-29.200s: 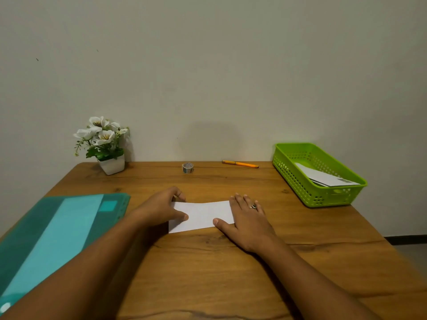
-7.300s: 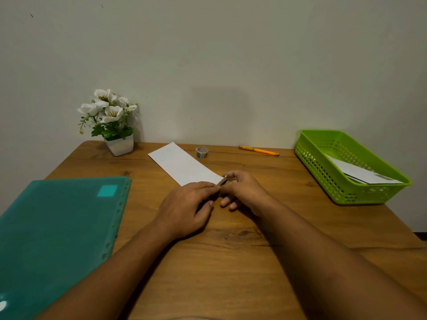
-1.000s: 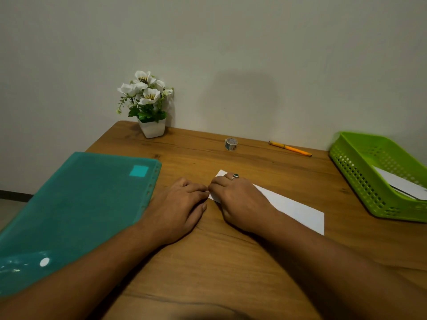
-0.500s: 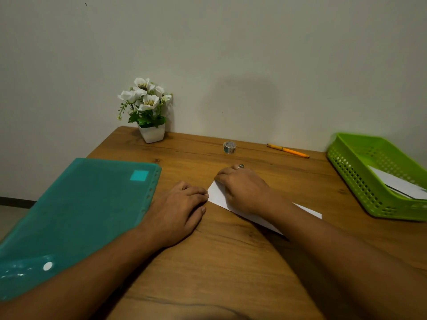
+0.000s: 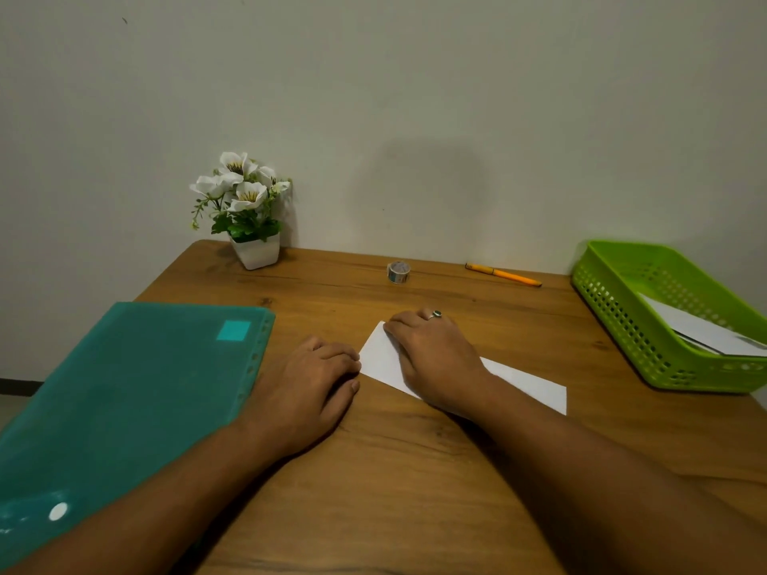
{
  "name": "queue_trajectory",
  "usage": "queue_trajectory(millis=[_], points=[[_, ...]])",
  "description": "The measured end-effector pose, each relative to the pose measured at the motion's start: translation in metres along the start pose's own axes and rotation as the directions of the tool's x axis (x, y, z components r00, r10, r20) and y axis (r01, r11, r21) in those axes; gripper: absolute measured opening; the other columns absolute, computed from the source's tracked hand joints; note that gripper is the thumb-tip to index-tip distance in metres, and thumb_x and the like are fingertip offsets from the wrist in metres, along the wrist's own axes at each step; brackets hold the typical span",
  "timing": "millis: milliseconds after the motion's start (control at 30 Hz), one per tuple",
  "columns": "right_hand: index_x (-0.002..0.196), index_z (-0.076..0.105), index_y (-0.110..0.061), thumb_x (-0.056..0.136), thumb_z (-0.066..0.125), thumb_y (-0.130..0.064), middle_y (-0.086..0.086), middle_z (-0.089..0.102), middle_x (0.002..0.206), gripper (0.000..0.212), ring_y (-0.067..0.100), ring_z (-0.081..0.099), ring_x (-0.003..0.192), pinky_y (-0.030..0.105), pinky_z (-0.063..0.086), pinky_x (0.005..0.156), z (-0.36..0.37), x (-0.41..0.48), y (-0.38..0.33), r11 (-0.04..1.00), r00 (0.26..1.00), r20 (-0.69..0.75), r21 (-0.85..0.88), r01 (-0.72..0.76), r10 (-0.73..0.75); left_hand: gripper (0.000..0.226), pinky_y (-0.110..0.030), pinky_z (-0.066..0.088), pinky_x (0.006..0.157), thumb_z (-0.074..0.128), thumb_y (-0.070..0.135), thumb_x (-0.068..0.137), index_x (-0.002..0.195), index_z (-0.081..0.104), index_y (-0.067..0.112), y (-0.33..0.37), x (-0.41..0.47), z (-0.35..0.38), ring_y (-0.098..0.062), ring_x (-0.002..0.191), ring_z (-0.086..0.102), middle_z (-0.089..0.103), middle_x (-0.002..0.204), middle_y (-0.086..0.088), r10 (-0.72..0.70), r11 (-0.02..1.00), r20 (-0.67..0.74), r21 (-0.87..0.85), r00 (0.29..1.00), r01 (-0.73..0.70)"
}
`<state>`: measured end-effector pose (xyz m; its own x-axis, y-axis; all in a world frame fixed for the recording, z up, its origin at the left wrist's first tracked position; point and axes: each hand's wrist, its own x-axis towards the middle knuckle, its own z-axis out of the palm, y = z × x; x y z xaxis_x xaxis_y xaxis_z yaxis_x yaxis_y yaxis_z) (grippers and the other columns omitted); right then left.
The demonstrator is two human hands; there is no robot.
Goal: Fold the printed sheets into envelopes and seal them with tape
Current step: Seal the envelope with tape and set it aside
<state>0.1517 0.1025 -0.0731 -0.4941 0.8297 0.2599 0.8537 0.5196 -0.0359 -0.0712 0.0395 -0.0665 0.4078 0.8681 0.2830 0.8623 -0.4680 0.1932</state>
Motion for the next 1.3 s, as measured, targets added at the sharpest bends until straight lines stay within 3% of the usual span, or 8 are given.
queue_trajectory(millis=[100,267,467,633,767,900,1300], points=[[0.141,0.059,-0.02,0.106,0.041,-0.029,-0.003,0.06,0.142,0.039,0.022,0.051,0.123,0.04,0.043,0.1,0.005,-0.004,0.0,0.998,0.999,-0.019,0.054,-0.031,0.032,0.035,-0.026,0.05,0.089,0.046,0.052,0.101,0.125,0.063,0.034,0.007,0.018,-0.005,-0.002,0.11,0.053,0.063,0.126,0.016,0.017,0.996,0.032,0.082,0.999,-0.019],[0.138,0.06,-0.022,0.105,0.042,-0.03,-0.005,0.062,0.139,0.038,0.021,0.051,0.122,0.041,0.043,0.099,0.005,-0.008,0.001,0.993,0.999,-0.017,0.107,-0.048,0.05,0.044,-0.028,0.054,0.085,0.041,0.054,0.103,0.137,0.056,0.032,0.019,0.038,-0.003,-0.007,0.114,0.055,0.057,0.142,0.013,0.068,0.975,0.087,0.206,0.994,-0.085],[0.14,0.059,-0.022,0.106,0.042,-0.03,-0.005,0.06,0.141,0.039,0.022,0.049,0.127,0.042,0.042,0.102,0.003,-0.007,0.001,0.991,0.998,-0.002,0.119,-0.066,0.067,0.046,-0.023,0.05,0.09,0.036,0.056,0.101,0.136,0.06,0.035,0.011,0.016,-0.003,-0.002,0.116,0.053,0.059,0.14,0.016,0.09,0.984,0.07,0.148,0.994,-0.099],[0.14,0.06,-0.021,0.106,0.042,-0.031,-0.004,0.06,0.142,0.039,0.022,0.05,0.127,0.042,0.043,0.102,0.0,-0.008,0.0,0.992,0.998,-0.001,0.113,-0.063,0.063,0.055,-0.023,0.051,0.077,0.027,0.057,0.1,0.133,0.065,0.034,0.008,-0.001,0.0,-0.001,0.098,0.052,0.064,0.134,0.017,0.047,0.991,0.029,0.12,0.998,-0.051],[0.133,0.063,-0.019,0.103,0.049,-0.024,0.0,0.063,0.137,0.034,0.025,0.053,0.122,0.042,0.046,0.097,-0.008,-0.007,-0.012,0.998,0.998,0.034,0.042,0.054,-0.055,0.052,-0.025,0.051,0.072,0.031,0.055,0.1,0.128,0.069,0.033,0.008,-0.002,0.005,0.001,0.094,0.05,0.066,0.129,0.018,0.029,0.997,-0.005,0.075,1.0,-0.029],[0.131,0.064,-0.02,0.097,0.056,-0.02,-0.002,0.064,0.133,0.035,0.023,0.053,0.12,0.04,0.048,0.095,-0.008,-0.015,-0.027,0.981,0.984,0.057,0.106,0.162,-0.168,0.045,-0.025,0.049,0.069,0.038,0.052,0.1,0.126,0.07,0.033,0.007,-0.003,0.006,-0.001,0.093,0.05,0.067,0.126,0.018,0.035,0.998,-0.023,0.061,0.999,-0.034],[0.145,0.054,-0.022,0.103,0.042,-0.024,-0.003,0.055,0.149,0.043,0.025,0.05,0.128,0.043,0.044,0.102,-0.004,0.01,-0.01,1.0,0.997,0.072,0.015,-0.022,0.021,0.042,-0.018,0.042,0.073,0.042,0.051,0.101,0.129,0.069,0.032,0.01,-0.005,0.002,0.0,0.096,0.049,0.065,0.129,0.019,0.013,0.997,0.004,0.076,1.0,-0.014]])
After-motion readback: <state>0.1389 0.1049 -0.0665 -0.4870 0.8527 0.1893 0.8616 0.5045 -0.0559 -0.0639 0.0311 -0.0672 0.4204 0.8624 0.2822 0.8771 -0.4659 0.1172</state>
